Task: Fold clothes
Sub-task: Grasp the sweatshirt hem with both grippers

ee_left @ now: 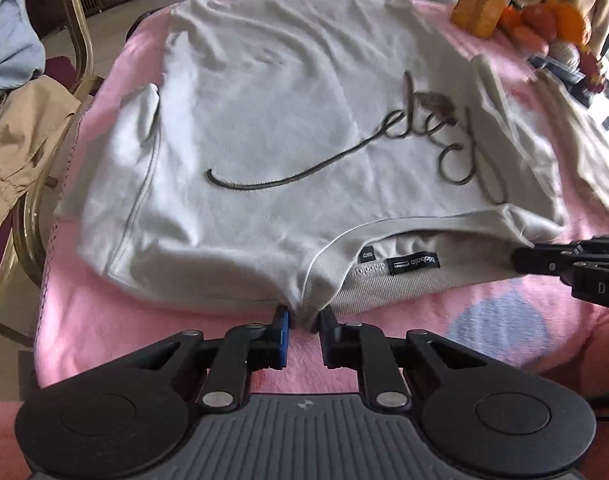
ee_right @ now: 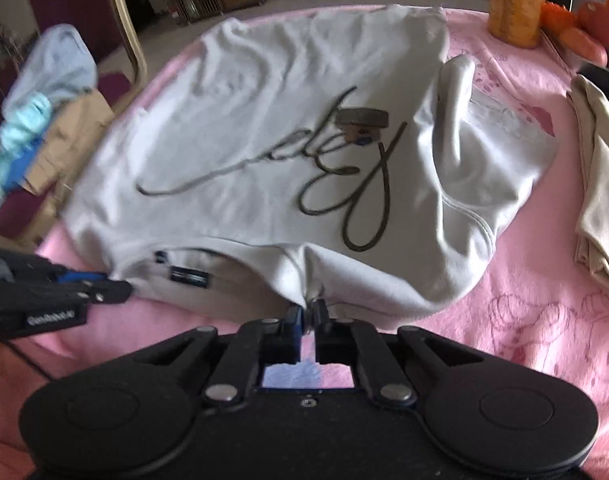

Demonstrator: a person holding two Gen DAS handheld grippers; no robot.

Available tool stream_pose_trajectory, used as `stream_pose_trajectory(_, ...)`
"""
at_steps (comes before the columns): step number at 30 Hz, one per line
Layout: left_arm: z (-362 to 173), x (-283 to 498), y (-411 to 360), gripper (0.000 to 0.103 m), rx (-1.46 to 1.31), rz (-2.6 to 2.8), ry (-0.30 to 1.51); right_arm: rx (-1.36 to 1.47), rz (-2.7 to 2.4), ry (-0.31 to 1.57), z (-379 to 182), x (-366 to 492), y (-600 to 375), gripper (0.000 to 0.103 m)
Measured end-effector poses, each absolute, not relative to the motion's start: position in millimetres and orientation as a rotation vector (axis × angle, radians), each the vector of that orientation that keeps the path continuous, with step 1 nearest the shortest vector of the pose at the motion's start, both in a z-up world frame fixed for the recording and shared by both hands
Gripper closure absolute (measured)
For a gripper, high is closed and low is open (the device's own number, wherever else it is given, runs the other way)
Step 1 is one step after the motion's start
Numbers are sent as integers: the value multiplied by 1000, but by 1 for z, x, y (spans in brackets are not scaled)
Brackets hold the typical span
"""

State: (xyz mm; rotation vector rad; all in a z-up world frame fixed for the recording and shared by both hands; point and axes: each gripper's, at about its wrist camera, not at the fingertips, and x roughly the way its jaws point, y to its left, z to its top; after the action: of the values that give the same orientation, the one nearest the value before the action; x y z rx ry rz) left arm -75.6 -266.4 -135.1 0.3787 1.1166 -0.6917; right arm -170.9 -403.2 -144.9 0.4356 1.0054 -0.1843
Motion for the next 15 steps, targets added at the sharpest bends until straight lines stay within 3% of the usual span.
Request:
stream_pose_trajectory(6,-146,-80,-269,86,443,-692,1169,391,-166,1087,-153,-168,-393,97)
stream_pose_trajectory(8,-145,-83,-271,80,472,-691,1153,375,-162,1110,-157,-166,-389,94)
stream_pose_trajectory(13,-112,-74,-249,79,384,-712,1080,510,-148,1034,-130,-180,-411,88)
stream_pose_trajectory(15,-100,-66,-244,73,344,-701,1046,545,-153,970,-112,-184,-422,87)
